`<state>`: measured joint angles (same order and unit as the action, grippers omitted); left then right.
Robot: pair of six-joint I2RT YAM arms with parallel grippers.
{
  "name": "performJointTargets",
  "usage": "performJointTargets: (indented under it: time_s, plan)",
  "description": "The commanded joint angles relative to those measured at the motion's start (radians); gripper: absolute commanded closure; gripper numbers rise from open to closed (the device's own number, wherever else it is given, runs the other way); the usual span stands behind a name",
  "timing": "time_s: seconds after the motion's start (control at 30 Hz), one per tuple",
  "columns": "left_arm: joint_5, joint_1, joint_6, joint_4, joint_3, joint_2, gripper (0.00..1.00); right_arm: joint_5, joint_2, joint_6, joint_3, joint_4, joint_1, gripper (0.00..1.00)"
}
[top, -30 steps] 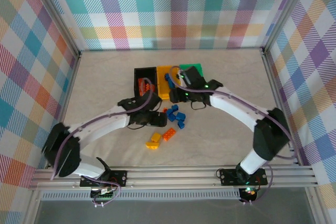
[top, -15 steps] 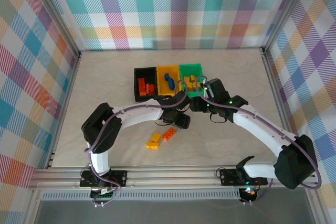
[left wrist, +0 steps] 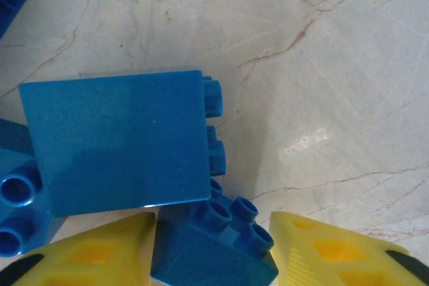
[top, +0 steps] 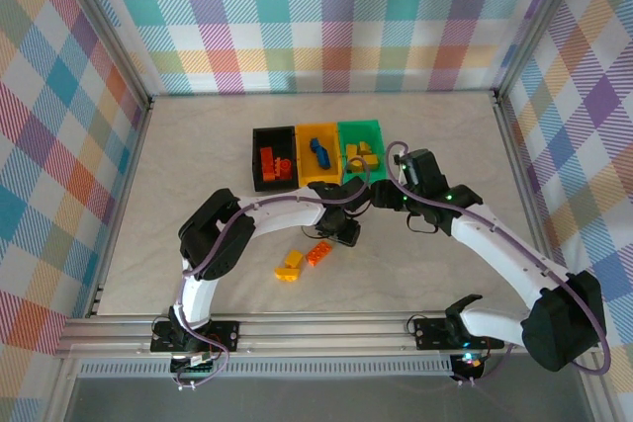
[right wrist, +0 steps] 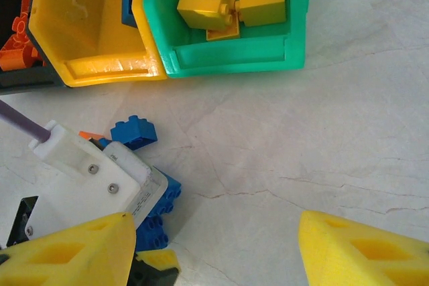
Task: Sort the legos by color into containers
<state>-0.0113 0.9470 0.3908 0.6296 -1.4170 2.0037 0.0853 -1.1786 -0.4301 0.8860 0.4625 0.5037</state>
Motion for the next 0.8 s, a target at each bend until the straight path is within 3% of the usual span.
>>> performJointTargets:
  time_s: [0.0, 0.13, 0.3, 0.43, 0.57, 0.77]
  plan:
    - [-0.025, 0.013, -0.011, 0.03, -0.025, 0.009, 0.57, -0.024, 0.018, 0.001, -0.013, -0.028, -0.005, 0.34]
    - [-0.02, 0.016, -0.007, 0.042, -0.024, -0.011, 0.65, -0.03, 0.016, 0.001, -0.012, -0.029, -0.007, 0.35]
    - [-0.047, 0.013, 0.015, 0.035, 0.019, -0.154, 0.67, -0.032, 0.015, 0.0, -0.016, -0.035, -0.008, 0.35]
    - [-0.065, -0.086, 0.012, 0.057, -0.027, -0.212, 0.68, -0.042, -0.002, -0.006, -0.023, -0.05, -0.008, 0.35]
    - [-0.069, -0.21, -0.016, 0.068, -0.162, -0.154, 0.68, -0.054, -0.018, -0.016, -0.031, -0.066, -0.008, 0.35]
    - [-0.112, -0.317, -0.038, 0.137, -0.427, 0.059, 0.69, -0.077, -0.037, -0.011, -0.039, -0.073, -0.008, 0.35]
